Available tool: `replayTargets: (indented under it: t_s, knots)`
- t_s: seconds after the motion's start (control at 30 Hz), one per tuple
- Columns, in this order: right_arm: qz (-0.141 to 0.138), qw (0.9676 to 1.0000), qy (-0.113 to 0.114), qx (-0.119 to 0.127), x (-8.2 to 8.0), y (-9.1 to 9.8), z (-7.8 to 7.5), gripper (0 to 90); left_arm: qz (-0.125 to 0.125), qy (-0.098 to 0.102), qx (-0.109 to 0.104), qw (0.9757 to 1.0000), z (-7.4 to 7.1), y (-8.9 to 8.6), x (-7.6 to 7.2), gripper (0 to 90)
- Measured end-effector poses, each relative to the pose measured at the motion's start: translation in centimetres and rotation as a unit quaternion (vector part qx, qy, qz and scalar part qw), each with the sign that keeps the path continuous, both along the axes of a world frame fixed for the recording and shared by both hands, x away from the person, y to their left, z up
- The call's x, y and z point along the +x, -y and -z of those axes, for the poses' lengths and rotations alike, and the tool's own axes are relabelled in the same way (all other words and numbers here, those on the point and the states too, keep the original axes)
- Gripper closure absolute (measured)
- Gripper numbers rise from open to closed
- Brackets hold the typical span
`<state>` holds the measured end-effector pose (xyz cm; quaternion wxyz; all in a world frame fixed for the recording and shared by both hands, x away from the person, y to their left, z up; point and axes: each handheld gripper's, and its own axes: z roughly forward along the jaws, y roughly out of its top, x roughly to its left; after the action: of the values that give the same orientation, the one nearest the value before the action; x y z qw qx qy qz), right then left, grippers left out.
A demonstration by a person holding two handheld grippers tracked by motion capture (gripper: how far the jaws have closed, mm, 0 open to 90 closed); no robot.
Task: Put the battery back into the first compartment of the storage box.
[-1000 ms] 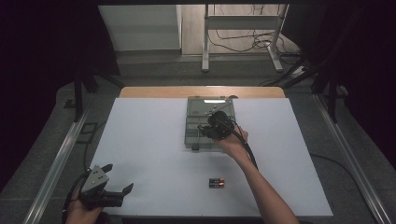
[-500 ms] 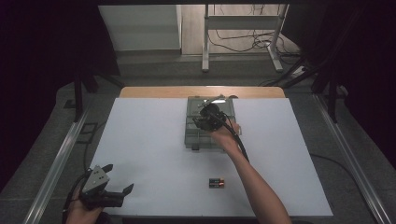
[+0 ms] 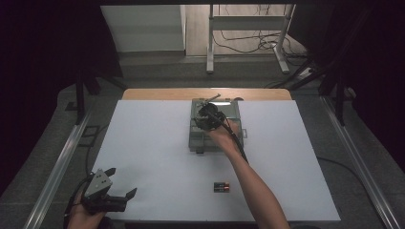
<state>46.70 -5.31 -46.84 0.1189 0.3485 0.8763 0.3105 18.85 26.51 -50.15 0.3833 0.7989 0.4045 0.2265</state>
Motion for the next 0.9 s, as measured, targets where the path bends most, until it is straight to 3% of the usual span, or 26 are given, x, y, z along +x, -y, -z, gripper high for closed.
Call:
replayTargets:
  t_s: [0.07, 0.17, 0.2, 0.3, 0.47, 0.77, 0.8, 0.9]
  knots:
    - [0.002, 1.0, -0.001, -0.004, 0.2, -0.3, 0.3, 75.5, 0.0, 0.002, 0.001, 1.0, 0.0, 0.0, 0.0, 1.5]
    - [0.007, 0.9999, -0.004, 0.012, 0.3, -0.1, 0.1, 61.4, 0.0, 0.003, 0.002, 1.0, 0.0, 0.1, -0.1, 1.5]
    - [0.007, 0.9999, -0.004, 0.012, 0.3, -0.1, 0.1, 61.4, 0.001, 0.003, 0.002, 1.0, 0.0, 0.0, 0.0, 1.5]
    - [0.003, 0.9999, -0.006, 0.008, 0.0, 0.2, -0.3, 50.5, 0.0, 0.001, 0.002, 1.0, 0.0, 0.1, 0.0, 1.5]
    - [-0.021, 0.9998, -0.006, 0.005, -1.0, 0.8, -1.1, 37.5, 0.001, 0.001, 0.006, 1.0, 0.0, 0.1, 0.0, 1.5]
    - [-0.06, 0.9974, -0.02, 0.035, -3.4, 2.0, -1.9, 10.6, 0.001, 0.002, 0.008, 1.0, 0.0, 0.2, 0.0, 1.5]
    - [-0.07, 0.9968, -0.023, 0.032, -3.9, 2.3, -2.0, 5.5, 0.001, 0.002, 0.008, 1.0, 0.0, 0.2, 0.0, 1.5]
    - [-0.081, 0.9963, -0.016, 0.024, -4.5, 2.6, -2.0, 2.3, 0.001, 0.002, 0.009, 1.0, 0.0, 0.3, 0.0, 1.5]
